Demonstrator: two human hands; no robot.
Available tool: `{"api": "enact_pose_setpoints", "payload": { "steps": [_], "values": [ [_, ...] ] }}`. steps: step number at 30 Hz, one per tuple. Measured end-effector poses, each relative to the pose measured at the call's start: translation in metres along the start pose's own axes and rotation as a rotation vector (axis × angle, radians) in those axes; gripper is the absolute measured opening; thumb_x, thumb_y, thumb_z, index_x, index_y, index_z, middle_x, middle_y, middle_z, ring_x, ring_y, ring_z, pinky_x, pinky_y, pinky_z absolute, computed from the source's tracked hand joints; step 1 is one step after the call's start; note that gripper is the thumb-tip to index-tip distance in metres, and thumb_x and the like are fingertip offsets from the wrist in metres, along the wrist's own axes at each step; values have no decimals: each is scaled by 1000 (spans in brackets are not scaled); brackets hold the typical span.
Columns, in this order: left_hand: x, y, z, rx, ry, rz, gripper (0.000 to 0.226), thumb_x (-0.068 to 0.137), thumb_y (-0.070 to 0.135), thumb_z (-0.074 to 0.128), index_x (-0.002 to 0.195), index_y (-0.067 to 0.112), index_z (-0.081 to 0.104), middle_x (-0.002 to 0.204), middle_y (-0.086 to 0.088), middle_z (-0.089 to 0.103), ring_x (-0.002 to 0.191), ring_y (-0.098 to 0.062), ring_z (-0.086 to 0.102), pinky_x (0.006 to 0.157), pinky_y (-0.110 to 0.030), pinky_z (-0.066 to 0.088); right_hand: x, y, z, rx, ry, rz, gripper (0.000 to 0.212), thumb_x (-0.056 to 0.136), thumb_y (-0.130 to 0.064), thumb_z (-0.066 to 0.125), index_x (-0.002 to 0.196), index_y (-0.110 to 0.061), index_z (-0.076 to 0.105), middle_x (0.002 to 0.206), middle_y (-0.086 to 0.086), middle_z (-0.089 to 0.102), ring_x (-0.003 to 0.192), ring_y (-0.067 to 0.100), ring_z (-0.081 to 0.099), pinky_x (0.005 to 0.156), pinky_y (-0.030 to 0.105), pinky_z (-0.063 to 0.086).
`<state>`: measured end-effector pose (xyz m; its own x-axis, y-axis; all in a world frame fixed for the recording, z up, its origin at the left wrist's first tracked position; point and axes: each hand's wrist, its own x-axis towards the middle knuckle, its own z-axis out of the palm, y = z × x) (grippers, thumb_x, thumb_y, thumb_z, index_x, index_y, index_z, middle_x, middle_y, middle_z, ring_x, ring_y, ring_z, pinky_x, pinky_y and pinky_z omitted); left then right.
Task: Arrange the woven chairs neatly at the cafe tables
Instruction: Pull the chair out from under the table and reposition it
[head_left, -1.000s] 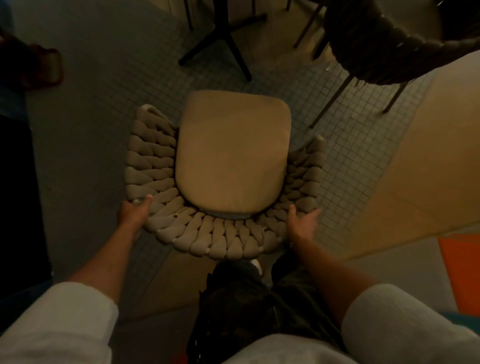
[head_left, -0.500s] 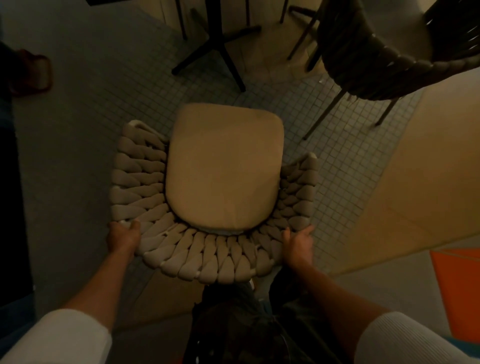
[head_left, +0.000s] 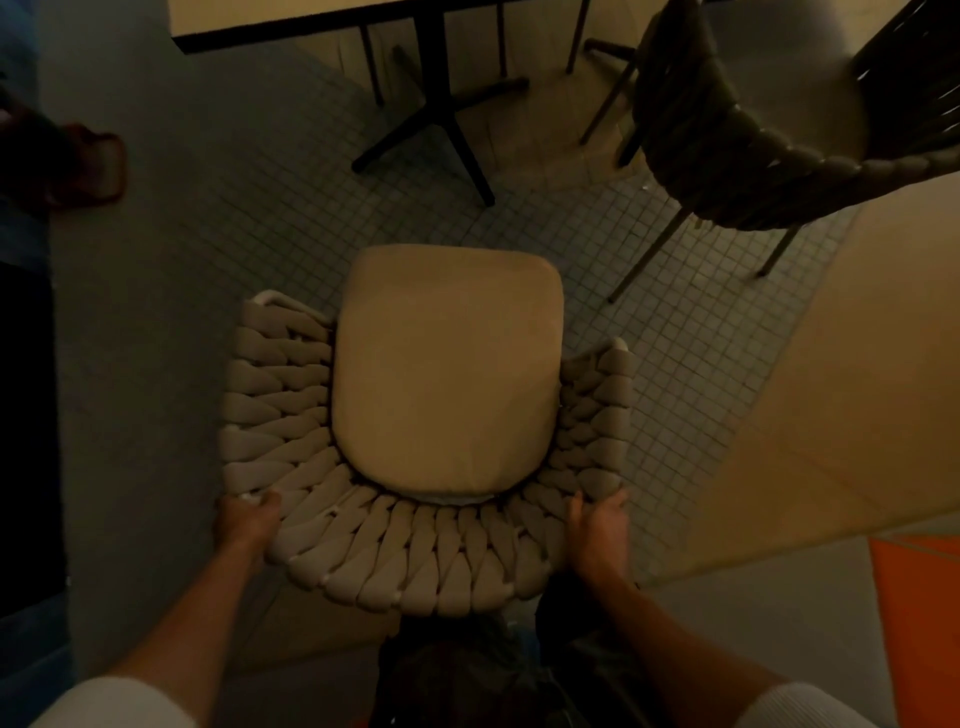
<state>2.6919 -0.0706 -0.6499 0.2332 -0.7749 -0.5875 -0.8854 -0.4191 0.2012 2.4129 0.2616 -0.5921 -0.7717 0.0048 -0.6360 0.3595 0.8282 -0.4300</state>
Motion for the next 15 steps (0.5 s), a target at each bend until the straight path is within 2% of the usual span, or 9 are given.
{"api": "enact_pose_setpoints", "payload": {
  "steps": [2, 7, 10, 15],
  "values": [
    [-10, 0, 2, -1, 1, -9, 43, 88, 24, 72, 121, -3, 63, 123, -27, 67, 110, -41, 65, 91, -45, 52, 4, 4, -4, 6, -11, -10, 39, 102, -19, 56, 129, 2, 37, 99, 16, 61, 79, 26, 57, 69, 30, 42],
    [-32, -11, 16, -7, -9, -62, 50, 88, 26, 71, 124, -6, 57, 127, -29, 64, 113, -44, 63, 96, -48, 52, 15, 13, -18, -37, -7, -13, 37, 102, -19, 56, 127, 2, 39, 97, 14, 60, 73, 20, 49, 66, 30, 39],
    [-50, -14, 23, 4, 7, -93, 53, 91, 21, 70, 131, -8, 50, 131, -32, 59, 117, -48, 59, 95, -45, 48, 25, 20, -26, -32, -22, -16, 32, 101, -16, 56, 123, 2, 40, 98, 20, 65, 69, 22, 52, 64, 30, 40],
    [-67, -24, 32, 33, -6, -138, 52, 89, 22, 71, 127, -8, 53, 129, -33, 60, 116, -48, 60, 96, -47, 50, 36, 31, -38, -50, -20, -24, 28, 100, -18, 59, 116, -6, 39, 100, 22, 66, 78, 28, 60, 69, 33, 45]
  ]
}}
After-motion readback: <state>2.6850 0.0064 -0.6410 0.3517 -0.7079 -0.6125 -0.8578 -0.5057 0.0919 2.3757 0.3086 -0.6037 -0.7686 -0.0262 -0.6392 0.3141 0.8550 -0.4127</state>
